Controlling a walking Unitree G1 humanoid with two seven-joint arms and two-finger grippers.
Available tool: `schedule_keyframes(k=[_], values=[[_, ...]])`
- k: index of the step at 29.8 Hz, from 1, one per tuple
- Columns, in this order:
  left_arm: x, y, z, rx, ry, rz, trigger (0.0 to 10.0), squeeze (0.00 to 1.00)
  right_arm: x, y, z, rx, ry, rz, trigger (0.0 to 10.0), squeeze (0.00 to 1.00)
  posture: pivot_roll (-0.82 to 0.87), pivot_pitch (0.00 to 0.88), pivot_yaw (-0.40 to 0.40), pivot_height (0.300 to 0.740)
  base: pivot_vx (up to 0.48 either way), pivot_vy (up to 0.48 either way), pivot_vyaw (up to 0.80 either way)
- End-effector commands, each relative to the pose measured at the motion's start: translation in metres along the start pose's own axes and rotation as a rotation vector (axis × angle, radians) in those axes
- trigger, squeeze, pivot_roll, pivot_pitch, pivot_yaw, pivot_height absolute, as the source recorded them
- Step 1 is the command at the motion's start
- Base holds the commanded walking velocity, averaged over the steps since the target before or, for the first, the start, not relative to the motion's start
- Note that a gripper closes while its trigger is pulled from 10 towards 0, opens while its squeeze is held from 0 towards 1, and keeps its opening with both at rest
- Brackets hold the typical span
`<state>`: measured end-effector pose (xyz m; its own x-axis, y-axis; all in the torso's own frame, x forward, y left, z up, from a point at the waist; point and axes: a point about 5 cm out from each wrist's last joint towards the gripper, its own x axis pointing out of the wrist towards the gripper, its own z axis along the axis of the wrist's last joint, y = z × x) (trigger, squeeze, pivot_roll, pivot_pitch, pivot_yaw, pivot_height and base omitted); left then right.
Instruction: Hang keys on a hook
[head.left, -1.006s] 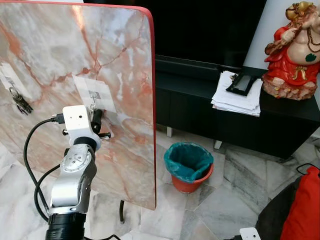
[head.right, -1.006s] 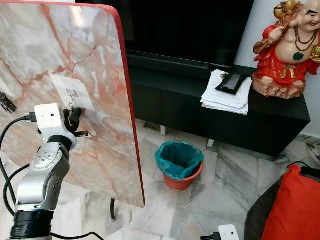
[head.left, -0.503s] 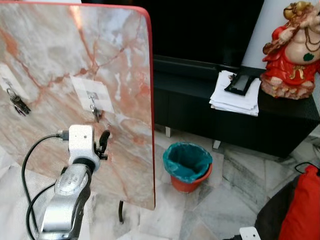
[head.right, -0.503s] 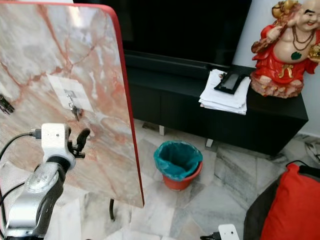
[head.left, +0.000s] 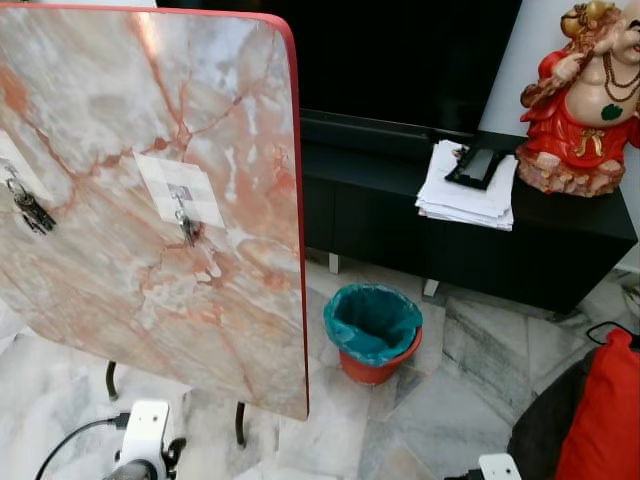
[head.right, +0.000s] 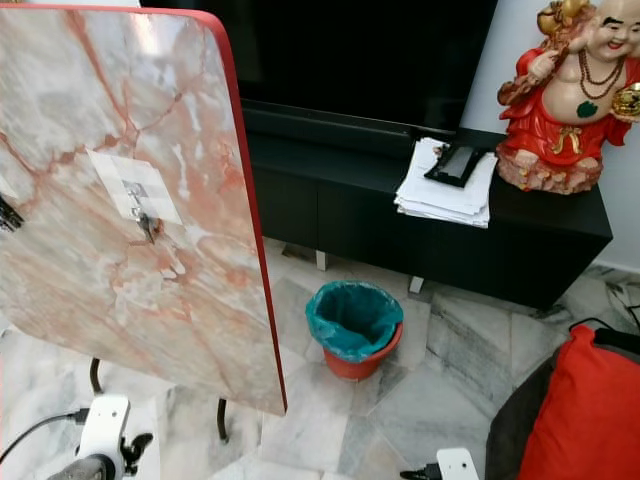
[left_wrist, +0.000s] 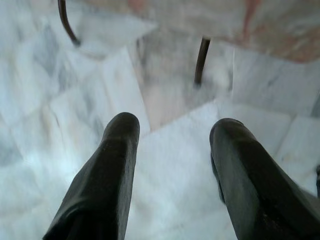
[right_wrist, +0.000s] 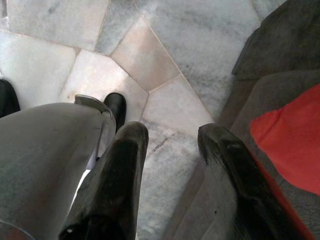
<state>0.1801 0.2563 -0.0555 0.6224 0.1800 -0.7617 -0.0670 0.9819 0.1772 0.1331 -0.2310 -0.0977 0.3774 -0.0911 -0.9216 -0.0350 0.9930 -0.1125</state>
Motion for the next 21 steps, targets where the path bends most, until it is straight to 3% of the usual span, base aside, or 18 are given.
schedule_keyframes(k=[1, 2, 4, 8, 12, 15, 19, 21], values=[[0.0, -0.007, -0.025, 0.037, 0.094, -0.004, 10.0, 0.0, 0.0, 0.001, 0.001, 0.017, 0.003, -0.007, 10.0, 0.0, -0.1, 0.007, 0.01, 0.74, 0.0, 0.0, 0.0], [0.0, -0.007, -0.025, 0.037, 0.094, -0.004, 10.0, 0.0, 0.0, 0.001, 0.001, 0.017, 0.003, -0.007, 10.0, 0.0, -0.1, 0.007, 0.01, 0.74, 0.0, 0.0, 0.0], [-0.003, -0.009, -0.048, 0.042, 0.184, 0.011, 10.0, 0.0, 0.0, 0.001, 0.0, 0.027, 0.002, -0.011, 10.0, 0.0, -0.11, 0.004, 0.014, 0.74, 0.0, 0.0, 0.0], [-0.005, -0.011, -0.059, 0.017, 0.223, 0.027, 10.0, 0.0, 0.0, 0.001, -0.001, 0.035, 0.003, -0.017, 10.0, 0.0, -0.12, 0.004, 0.017, 0.74, 0.0, 0.0, 0.0], [-0.003, -0.021, -0.059, -0.005, 0.211, 0.03, 10.0, 0.0, 0.0, -0.001, -0.003, 0.054, 0.005, -0.025, 10.0, 0.0, -0.12, 0.004, 0.012, 0.74, 0.0, 0.293, 0.0], [0.0, -0.042, -0.054, -0.002, 0.196, 0.02, 10.0, 0.0, 0.0, -0.003, -0.003, 0.034, 0.012, -0.031, 10.0, 0.0, -0.11, 0.0, -0.005, 0.74, 0.0, 0.376, 0.0], [0.001, -0.05, -0.052, -0.002, 0.191, 0.014, 10.0, 0.0, 0.0, -0.003, -0.004, 0.027, 0.012, -0.03, 10.0, 0.0, -0.1, 0.0, -0.007, 0.74, 0.0, 0.431, 0.0], [0.0, -0.042, -0.055, 0.005, 0.194, 0.012, 10.0, 0.0, -0.001, -0.004, -0.003, 0.009, 0.011, -0.032, 10.0, 0.0, -0.1, 0.0, -0.009, 0.74, 0.0, 0.435, 0.0]])
